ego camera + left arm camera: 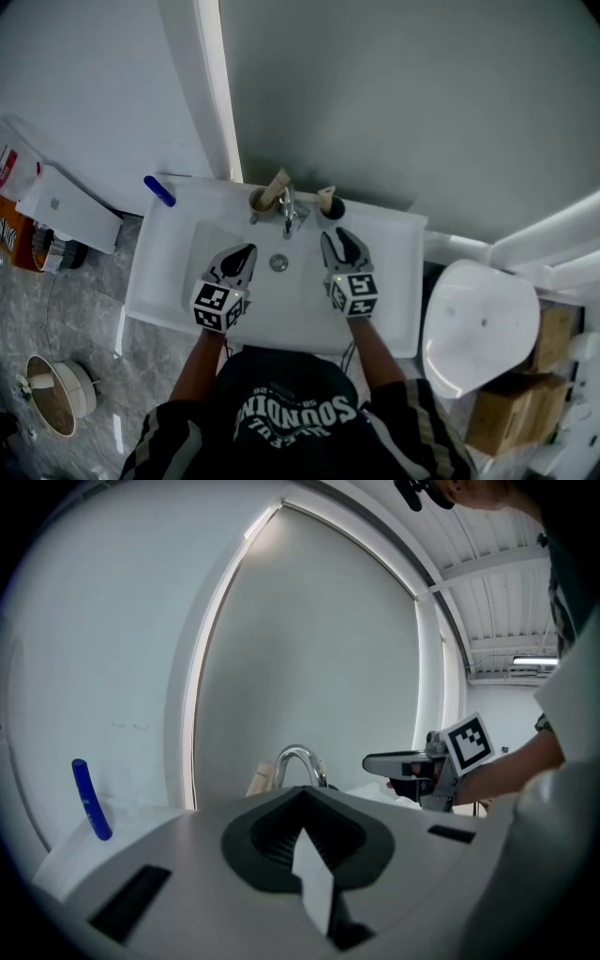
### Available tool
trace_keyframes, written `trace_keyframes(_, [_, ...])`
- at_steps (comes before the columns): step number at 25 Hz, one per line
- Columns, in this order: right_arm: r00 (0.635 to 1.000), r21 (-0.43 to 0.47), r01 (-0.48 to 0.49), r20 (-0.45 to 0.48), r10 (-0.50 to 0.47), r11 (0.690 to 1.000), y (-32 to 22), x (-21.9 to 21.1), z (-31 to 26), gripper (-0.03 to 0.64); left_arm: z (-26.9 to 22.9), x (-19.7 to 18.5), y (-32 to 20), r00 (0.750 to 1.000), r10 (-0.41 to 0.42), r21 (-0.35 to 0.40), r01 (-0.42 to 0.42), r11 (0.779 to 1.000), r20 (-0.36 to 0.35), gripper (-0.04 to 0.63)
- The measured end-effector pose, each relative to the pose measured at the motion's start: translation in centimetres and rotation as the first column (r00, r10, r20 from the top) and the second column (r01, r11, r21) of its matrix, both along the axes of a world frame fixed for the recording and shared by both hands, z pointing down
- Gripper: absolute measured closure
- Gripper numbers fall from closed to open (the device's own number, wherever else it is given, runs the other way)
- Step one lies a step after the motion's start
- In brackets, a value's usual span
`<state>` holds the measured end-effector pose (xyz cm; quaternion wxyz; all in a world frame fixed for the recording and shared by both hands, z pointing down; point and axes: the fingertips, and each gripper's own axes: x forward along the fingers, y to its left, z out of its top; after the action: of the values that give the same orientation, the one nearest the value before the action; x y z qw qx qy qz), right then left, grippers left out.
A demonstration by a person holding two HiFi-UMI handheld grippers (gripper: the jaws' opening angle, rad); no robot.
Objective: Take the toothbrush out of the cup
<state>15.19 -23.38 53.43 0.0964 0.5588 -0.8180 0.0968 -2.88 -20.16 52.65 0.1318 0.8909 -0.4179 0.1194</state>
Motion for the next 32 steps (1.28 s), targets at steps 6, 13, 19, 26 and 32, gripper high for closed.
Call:
trace_keyframes(6, [0.996, -0.069, -0.014, -0.085, 0.008, 0.998, -4.9, 0.5, 3.0, 0.506, 0.9, -3.1, 0.2, 0.998, -0.062, -0.025, 0.062, 0.998, 0.003, 0.597])
trace_keyframes(13, [0.985, -0.135, -0.083, -0.162, 0.061, 0.987, -9.6, 1.9, 6.5, 0.506, 1.8, -6.4, 0.7, 0.99, -0.14, -0.047, 0.14, 0.989, 0.01, 0.597])
trace_keyframes(19, [0.984, -0.22, -0.103, -0.166, 0.067, 0.97, -11.2, 2.4, 9.0, 0.506, 1.8, -7.8, 0.7, 0.984, -0.178, -0.047, 0.178, 0.983, 0.008, 0.597])
trace_keyframes(26, [0.98, -0.16, -0.12, -0.177, 0.091, 0.98, -10.9, 3.1, 7.2, 0.584, 1.8, -7.5, 0.6, 0.986, -0.164, -0.047, 0.165, 0.985, 0.006, 0.597])
trace_keyframes(32, [0.984, -0.139, -0.093, -0.163, 0.07, 0.986, -10.1, 3.4, 5.6, 0.617, 1.7, -5.9, 0.5, 0.993, -0.118, -0.042, 0.118, 0.992, -0.003, 0.597])
